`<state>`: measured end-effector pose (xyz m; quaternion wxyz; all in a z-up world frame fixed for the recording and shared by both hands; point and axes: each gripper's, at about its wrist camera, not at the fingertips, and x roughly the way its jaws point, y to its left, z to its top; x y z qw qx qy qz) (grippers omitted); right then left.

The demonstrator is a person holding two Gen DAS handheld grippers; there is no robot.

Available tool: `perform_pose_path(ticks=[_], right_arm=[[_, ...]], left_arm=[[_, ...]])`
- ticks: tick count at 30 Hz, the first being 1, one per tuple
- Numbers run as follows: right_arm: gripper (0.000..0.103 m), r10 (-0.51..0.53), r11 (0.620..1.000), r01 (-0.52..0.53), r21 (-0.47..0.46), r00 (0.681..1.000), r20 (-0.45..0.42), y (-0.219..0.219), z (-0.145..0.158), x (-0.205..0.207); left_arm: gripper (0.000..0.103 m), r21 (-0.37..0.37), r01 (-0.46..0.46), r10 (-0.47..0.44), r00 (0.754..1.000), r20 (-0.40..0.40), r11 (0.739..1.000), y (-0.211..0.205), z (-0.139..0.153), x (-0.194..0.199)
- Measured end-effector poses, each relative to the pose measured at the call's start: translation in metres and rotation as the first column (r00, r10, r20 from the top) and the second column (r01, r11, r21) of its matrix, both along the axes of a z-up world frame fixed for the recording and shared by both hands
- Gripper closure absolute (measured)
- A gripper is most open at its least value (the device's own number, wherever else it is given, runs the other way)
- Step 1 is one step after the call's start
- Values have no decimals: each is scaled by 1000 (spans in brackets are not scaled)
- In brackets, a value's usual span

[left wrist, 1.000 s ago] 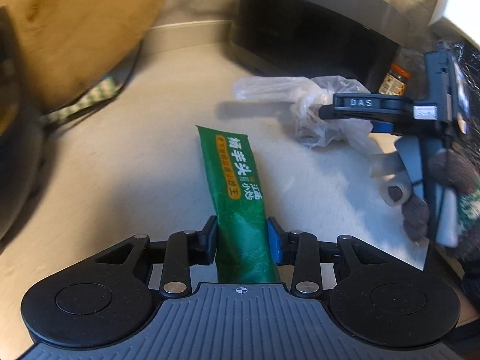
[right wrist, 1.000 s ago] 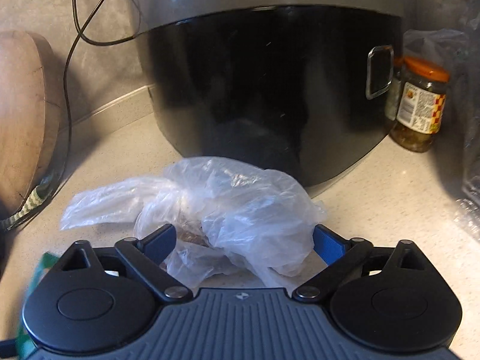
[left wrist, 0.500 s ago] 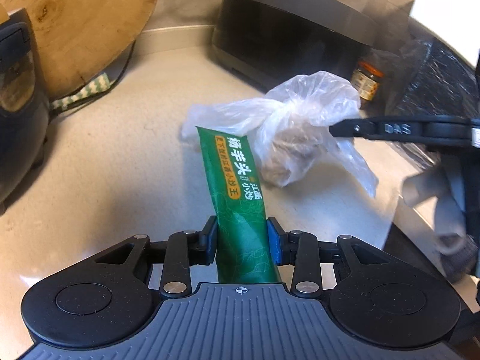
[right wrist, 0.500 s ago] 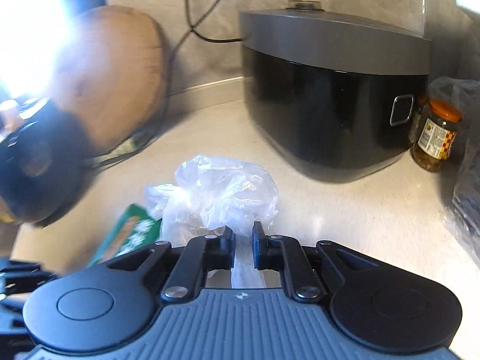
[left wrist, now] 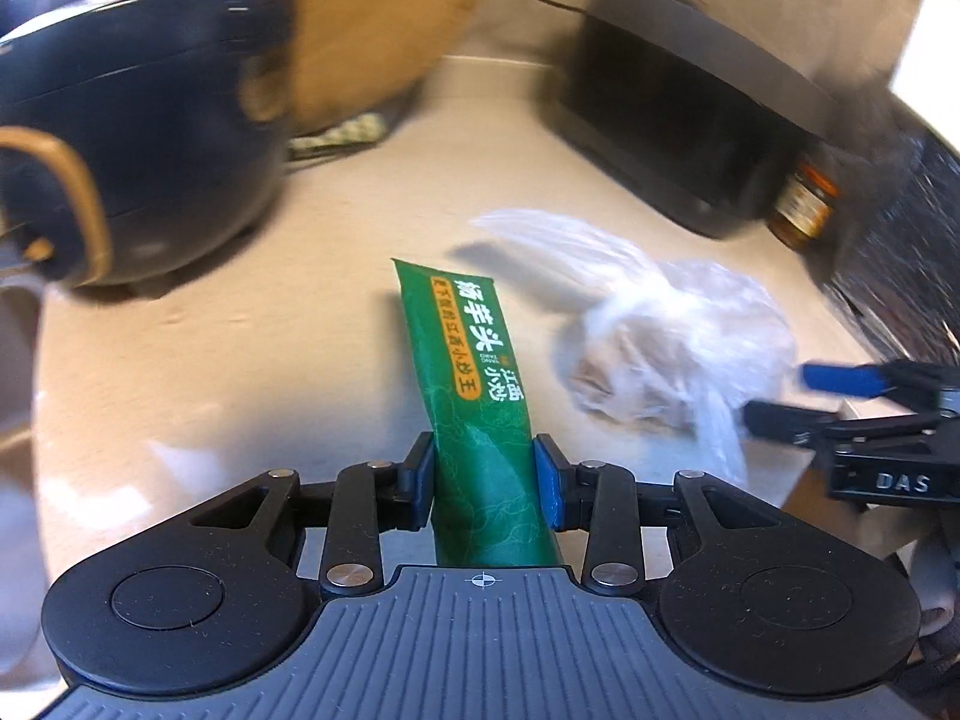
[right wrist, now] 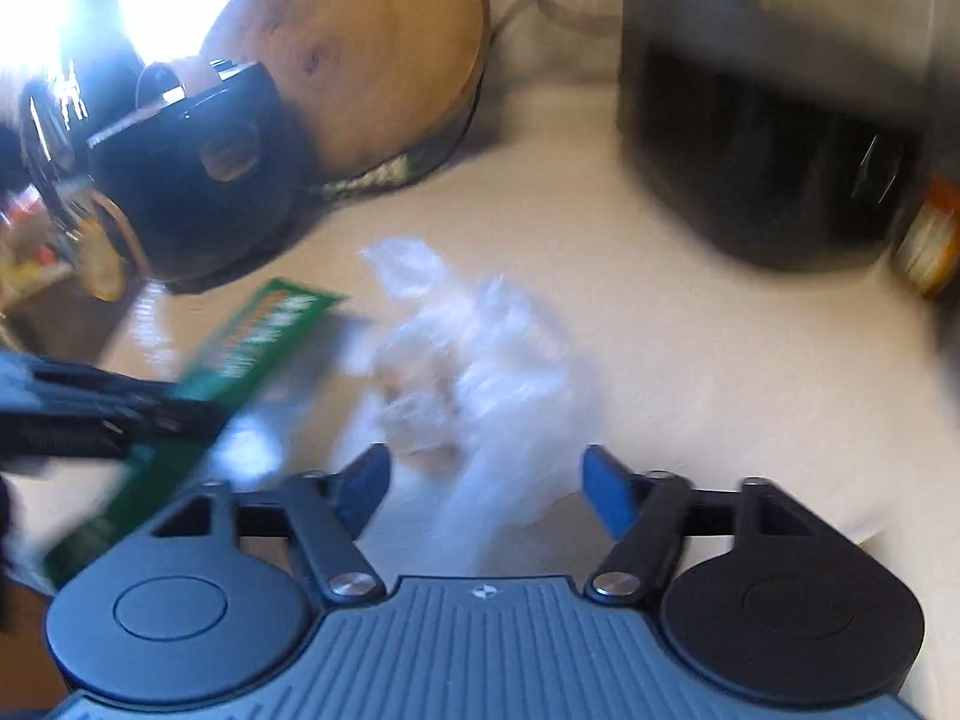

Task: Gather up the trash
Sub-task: 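Lift the green packet with the left tool while the right tool grasps the plastic bag, then lower the packet and plastic bag into the green bin and open both tools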

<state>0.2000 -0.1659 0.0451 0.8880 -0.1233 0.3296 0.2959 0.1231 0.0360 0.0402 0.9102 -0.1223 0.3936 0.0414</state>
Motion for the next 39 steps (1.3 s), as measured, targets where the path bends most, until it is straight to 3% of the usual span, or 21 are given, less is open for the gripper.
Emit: perform_pose_path(ticks=[2, 4, 10, 15, 17, 21, 22, 25, 29, 32, 36, 39], right_arm=[[18, -19, 999, 24, -44, 995, 102, 3, 7, -7], [0, -22, 999, 26, -34, 991, 129, 7, 11, -9], [0, 63, 996, -52, -69, 986, 154, 44, -2, -2], [0, 70, 986, -57, -156, 994, 81, 76, -41, 35], [7, 55, 986, -53, -156, 998, 10, 79, -50, 44], [68, 76, 995, -81, -61, 993, -88, 68, -42, 40], [74, 77, 995, -81, -53, 994, -79, 65, -38, 37], [83, 79, 997, -78, 22, 993, -87, 47, -22, 23], [83, 58, 988, -38, 153, 990, -129, -2, -4, 11], [83, -19, 984, 40, 175, 992, -124, -48, 2, 1], [83, -161, 970, 183, 161, 977, -143, -115, -4, -11], [83, -261, 951, 285, 120, 948, -183, -160, -20, -22]], left_arm=[[64, -1, -20, 20, 1000, 2, 1000, 8, 1, -5], [64, 1, -24, 24, 1000, 5, 1000, 13, 3, -8], [64, 0, 6, -6, 1000, 20, 1000, 17, 7, -5], [64, 4, 35, -35, 999, 18, 999, 13, 7, -5], [64, 7, 45, -45, 999, 15, 999, 10, 6, -5], [64, 9, 51, -51, 999, 2, 999, 5, 4, -5], [64, 10, 52, -52, 999, -2, 999, 4, 3, -5], [64, 10, 60, -60, 998, -12, 998, -2, 0, -3], [64, -6, 101, -101, 995, -9, 995, -20, -2, -4], [64, -39, 184, -185, 983, -10, 982, -44, -5, -8], [64, -190, 329, -348, 935, -72, 925, -86, -30, -5], [65, -253, 380, -426, 890, -161, 890, -121, -65, 2]])
